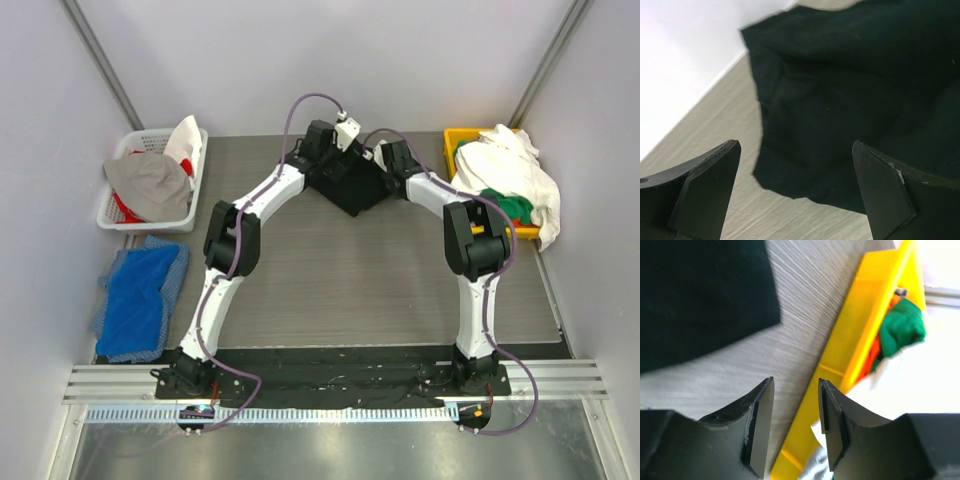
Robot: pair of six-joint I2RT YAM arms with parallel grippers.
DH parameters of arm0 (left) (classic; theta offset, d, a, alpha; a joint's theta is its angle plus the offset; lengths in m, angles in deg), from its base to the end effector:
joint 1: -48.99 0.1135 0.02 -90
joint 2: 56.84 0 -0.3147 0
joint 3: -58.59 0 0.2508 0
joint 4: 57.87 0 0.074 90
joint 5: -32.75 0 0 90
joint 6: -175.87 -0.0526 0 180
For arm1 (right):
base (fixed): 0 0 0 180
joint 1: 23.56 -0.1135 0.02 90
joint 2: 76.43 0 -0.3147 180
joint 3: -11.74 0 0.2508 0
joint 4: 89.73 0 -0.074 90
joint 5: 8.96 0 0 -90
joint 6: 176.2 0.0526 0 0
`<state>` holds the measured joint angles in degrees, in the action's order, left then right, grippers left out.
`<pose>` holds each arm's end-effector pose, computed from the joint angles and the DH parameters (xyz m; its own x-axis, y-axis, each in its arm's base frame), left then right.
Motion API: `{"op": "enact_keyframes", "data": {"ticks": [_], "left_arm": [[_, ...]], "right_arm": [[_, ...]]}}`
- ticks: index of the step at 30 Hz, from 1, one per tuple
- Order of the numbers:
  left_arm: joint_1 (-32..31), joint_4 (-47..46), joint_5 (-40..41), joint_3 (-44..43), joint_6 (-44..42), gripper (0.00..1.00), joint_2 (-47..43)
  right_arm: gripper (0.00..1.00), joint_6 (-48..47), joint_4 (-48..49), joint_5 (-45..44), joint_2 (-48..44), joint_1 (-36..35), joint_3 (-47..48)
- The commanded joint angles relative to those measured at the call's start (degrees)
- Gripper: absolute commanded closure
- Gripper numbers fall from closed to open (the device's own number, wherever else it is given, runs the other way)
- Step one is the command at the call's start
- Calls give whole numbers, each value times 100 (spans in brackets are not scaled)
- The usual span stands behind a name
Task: Fold and stack the t-shirts
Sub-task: Fold the long partially folded tshirt into a neat square
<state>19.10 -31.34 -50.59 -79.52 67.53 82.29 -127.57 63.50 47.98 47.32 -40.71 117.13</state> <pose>0.5411 -0.3040 0.2566 -0.2529 0.5059 -0.8247 0.5114 0.7935 0.3299 0.5017 0.1248 0.2125 -0.5879 -0.7611 -0.2739 -0.3571 0.5480 -0.7564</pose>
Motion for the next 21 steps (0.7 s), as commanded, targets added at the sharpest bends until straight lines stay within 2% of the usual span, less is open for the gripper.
{"op": "enact_keyframes", "data": {"ticks": [1, 5, 10, 17, 21], "left_arm": [[-17, 523, -498, -737, 51, 0, 325], [-26, 1050, -648, -1248, -81, 0, 729], [-87, 1473, -833, -1460, -362, 0, 1063], [-184, 2421, -868, -1320, -889, 0, 1178], [-237, 2712, -894, -821, -1074, 0, 933]], "right_arm": [[53, 313, 54, 36, -947, -8, -146], [53, 541, -69, 247, -1492, -8, -549], [53, 761, -280, 580, -2213, -26, -919], [53, 893, -570, 871, -3373, -140, -1394], [52, 1060, -913, 1091, -3857, -140, -1473]]}}
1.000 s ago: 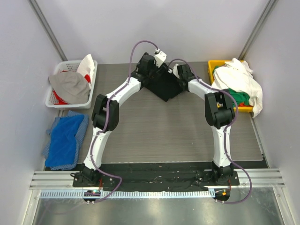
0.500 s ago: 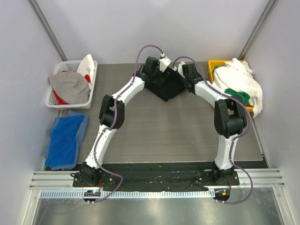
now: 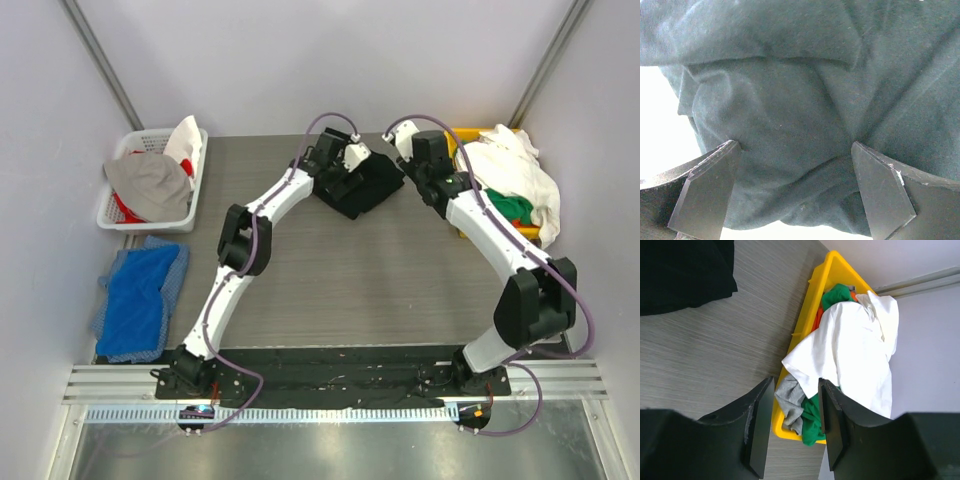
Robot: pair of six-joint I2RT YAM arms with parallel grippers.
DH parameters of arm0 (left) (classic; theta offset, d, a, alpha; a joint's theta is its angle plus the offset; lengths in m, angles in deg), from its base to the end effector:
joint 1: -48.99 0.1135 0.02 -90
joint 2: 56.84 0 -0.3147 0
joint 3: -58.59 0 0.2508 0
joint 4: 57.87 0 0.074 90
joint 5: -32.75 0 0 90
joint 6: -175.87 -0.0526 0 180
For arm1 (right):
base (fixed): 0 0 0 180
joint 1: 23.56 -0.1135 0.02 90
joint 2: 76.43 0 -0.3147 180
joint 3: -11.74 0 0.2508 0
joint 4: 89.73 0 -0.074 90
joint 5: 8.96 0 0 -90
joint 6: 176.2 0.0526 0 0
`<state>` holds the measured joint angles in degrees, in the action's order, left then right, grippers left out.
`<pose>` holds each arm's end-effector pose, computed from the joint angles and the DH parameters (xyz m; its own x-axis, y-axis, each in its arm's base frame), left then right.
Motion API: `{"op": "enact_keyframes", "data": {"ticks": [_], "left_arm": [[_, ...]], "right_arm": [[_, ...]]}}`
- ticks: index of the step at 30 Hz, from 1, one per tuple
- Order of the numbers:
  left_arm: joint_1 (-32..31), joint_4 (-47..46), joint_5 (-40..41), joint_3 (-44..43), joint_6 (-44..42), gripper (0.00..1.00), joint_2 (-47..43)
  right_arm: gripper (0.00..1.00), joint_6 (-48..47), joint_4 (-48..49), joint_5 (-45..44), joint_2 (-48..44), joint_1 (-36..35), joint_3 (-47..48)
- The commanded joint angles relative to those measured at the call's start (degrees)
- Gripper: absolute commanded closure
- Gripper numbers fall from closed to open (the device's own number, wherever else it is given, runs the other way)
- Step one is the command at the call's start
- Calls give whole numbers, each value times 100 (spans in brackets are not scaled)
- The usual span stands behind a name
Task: Fold and stack the t-shirts
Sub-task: Fold the long partially folded tshirt into a neat square
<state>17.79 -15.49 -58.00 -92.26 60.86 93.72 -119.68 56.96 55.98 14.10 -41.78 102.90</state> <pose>0.5461 -0.3315 0.1846 -0.2971 0.6741 -0.6762 0.7193 0.6237 0.3058 0.3642 0.0964 0.3653 -0.4583 -0.6770 -0.5759 -0.2367 0.7175 -0.6551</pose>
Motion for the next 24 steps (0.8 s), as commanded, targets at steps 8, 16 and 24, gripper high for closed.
{"op": "enact_keyframes", "data": {"ticks": [8, 16, 24], "left_arm": [[-281, 1400, -311, 1843, -145, 0, -1151], [-606, 1427, -601, 3618, 664, 0, -2441], [-721, 1015, -514, 5043, 1762, 0, -3585]], "right_arm": [[52, 315, -330, 256, -913, -42, -718], [52, 666, -839, 896, -1063, -42, -921], [53, 921, -1358, 1362, -1133, -42, -982]]}}
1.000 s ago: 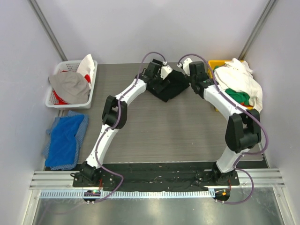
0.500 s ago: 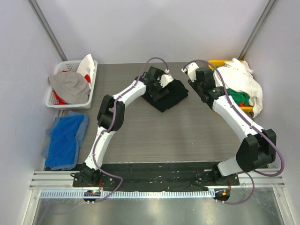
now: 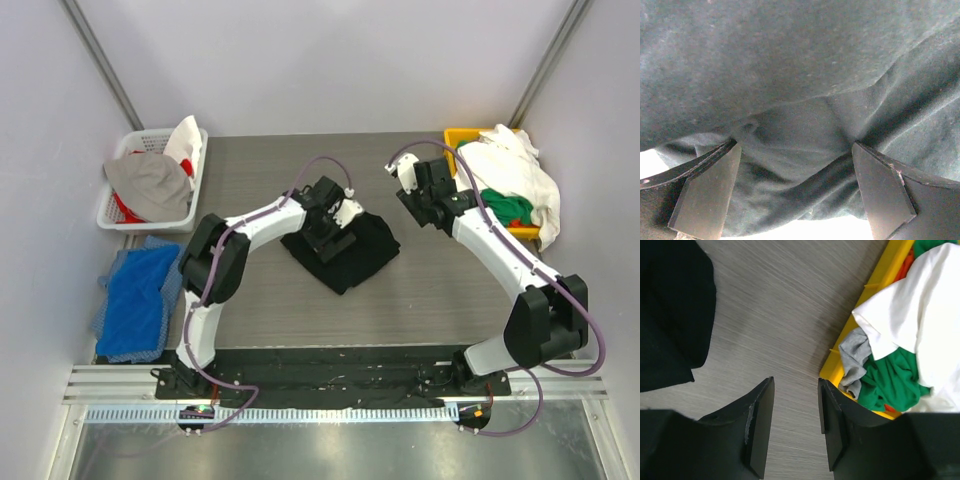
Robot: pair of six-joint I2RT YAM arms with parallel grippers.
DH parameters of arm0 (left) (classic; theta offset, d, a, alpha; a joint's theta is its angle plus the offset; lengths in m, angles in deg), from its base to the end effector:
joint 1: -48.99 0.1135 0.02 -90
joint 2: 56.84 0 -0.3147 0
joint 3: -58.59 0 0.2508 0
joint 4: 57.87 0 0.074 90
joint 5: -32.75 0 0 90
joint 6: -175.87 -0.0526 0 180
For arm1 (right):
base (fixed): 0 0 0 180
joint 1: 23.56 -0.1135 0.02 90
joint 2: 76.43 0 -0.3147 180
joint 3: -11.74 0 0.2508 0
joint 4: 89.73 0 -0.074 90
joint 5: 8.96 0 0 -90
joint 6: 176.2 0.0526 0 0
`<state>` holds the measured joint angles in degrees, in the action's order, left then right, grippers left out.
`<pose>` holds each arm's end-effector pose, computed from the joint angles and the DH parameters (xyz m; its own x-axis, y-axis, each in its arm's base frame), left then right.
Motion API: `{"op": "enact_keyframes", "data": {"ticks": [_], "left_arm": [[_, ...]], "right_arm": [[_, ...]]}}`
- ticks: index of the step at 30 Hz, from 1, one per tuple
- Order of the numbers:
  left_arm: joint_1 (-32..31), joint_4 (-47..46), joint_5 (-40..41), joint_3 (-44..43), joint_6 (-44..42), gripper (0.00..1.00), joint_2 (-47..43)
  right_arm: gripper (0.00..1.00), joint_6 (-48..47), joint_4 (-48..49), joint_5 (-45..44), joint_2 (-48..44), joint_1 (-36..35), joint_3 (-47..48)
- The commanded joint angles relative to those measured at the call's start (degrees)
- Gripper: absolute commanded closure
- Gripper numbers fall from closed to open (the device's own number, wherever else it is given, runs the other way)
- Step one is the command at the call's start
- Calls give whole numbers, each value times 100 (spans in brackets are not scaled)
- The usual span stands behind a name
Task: Fold and stack the t-shirts
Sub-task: Fold the long partially folded tshirt into a neat square
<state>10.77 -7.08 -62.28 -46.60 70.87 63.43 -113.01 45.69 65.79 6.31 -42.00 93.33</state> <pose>0.3683 -0.2959 0.2047 -0.5258 0.7422 -0.4156 0.8081 0.5884 0.0285 0.3061 0.0875 0.3313 -0.5472 -0.6412 -0.5381 -0.4233 0.7665 -0.4829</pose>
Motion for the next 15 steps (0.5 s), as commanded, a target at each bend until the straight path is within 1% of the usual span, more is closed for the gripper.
{"op": "enact_keyframes", "data": {"ticks": [1, 4, 5, 7, 10, 13, 15], "left_arm": [[-19, 146, -59, 582, 1136, 0, -670], [-19, 23, -103, 820, 1656, 0, -1048], [-19, -29, -42, 864, 1859, 0, -1215], [-19, -214, 204, 804, 1983, 0, -1339], [-19, -469, 380, 628, 1896, 0, -1506], [-19, -382, 346, 32, 1817, 0, -1401], [-19, -311, 328, -154, 1782, 0, -1313]], "right_arm": [[53, 255, -291, 704, -381, -11, -33], [53, 264, -389, 1075, -495, -11, -130], [53, 264, -389, 1172, -504, -20, -147], [53, 255, -415, 1191, -487, -11, -183], [53, 237, -494, 1226, -461, -20, -183], [53, 237, -529, 1199, -486, -20, -227], [53, 229, -521, 1182, -513, -20, -262]]}}
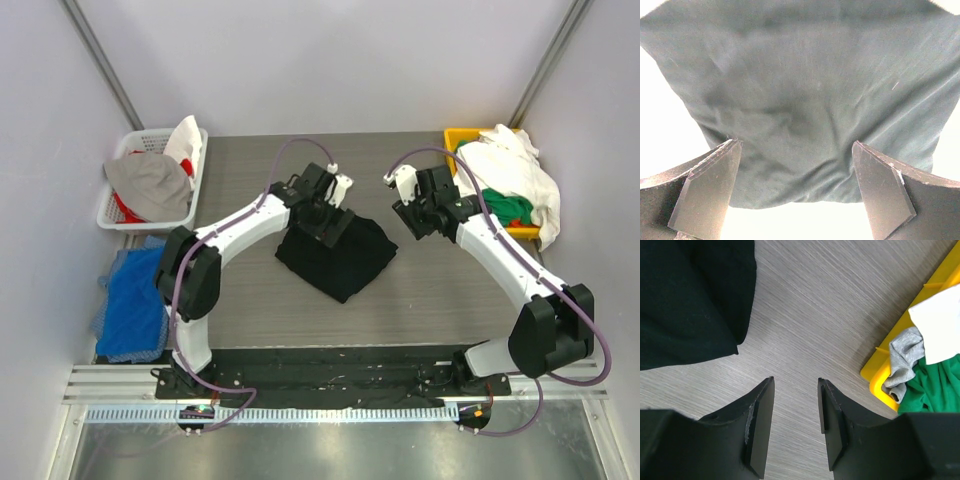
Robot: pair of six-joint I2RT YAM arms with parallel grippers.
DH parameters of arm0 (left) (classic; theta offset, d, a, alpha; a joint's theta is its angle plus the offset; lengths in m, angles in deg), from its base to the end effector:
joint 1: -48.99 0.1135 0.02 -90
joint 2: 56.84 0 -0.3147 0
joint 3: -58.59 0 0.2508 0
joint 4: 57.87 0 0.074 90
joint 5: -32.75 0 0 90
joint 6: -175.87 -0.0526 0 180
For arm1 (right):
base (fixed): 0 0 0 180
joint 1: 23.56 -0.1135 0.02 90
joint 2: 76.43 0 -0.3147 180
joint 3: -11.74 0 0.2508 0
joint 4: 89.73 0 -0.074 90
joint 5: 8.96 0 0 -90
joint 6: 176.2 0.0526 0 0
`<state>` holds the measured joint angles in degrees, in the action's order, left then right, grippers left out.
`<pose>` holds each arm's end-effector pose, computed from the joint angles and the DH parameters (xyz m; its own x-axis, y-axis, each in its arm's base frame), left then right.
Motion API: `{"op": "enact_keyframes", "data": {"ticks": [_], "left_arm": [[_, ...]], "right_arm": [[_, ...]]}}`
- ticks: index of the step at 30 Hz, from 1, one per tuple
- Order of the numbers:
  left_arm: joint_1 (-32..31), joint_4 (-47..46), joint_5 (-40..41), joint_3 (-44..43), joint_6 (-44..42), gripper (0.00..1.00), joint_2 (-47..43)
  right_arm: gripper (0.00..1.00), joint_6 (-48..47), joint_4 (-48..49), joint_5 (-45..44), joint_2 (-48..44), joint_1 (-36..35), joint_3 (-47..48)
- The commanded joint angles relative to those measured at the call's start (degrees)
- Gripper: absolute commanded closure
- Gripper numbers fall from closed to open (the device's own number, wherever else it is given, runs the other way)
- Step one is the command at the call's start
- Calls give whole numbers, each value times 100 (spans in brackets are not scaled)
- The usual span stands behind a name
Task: Fold and stack the t-shirts
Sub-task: Fold the long partially folded tshirt into a neat square
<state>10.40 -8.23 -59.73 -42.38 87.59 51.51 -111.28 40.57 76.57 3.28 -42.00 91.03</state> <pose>0.3399 -0.2742 0.2738 -0.6746 0.5000 -0.5430 0.6216 0.7816 -0.0526 0.2818 0.0896 0.3243 -0.5458 -0.6274 -0.5554 -0.5513 0.7680 -0.3260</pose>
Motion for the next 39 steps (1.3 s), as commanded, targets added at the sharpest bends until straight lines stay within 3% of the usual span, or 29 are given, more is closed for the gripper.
{"op": "enact_keyframes", "data": {"ticks": [1, 24, 27, 39], "left_arm": [[18, -187, 72, -707, 92, 0, -52], [193, -740, 793, -884, -602, 3, 176], [377, -775, 583, -884, -611, 12, 274], [721, -784, -576, -1121, -488, 19, 563]], "right_arm": [[53, 56, -18, 104, -227, -20, -41], [55, 12, 132, 69, -297, -28, -472], [55, 12, 132, 43, -315, -28, -524], [56, -6, 211, 43, -333, -20, -718]]}}
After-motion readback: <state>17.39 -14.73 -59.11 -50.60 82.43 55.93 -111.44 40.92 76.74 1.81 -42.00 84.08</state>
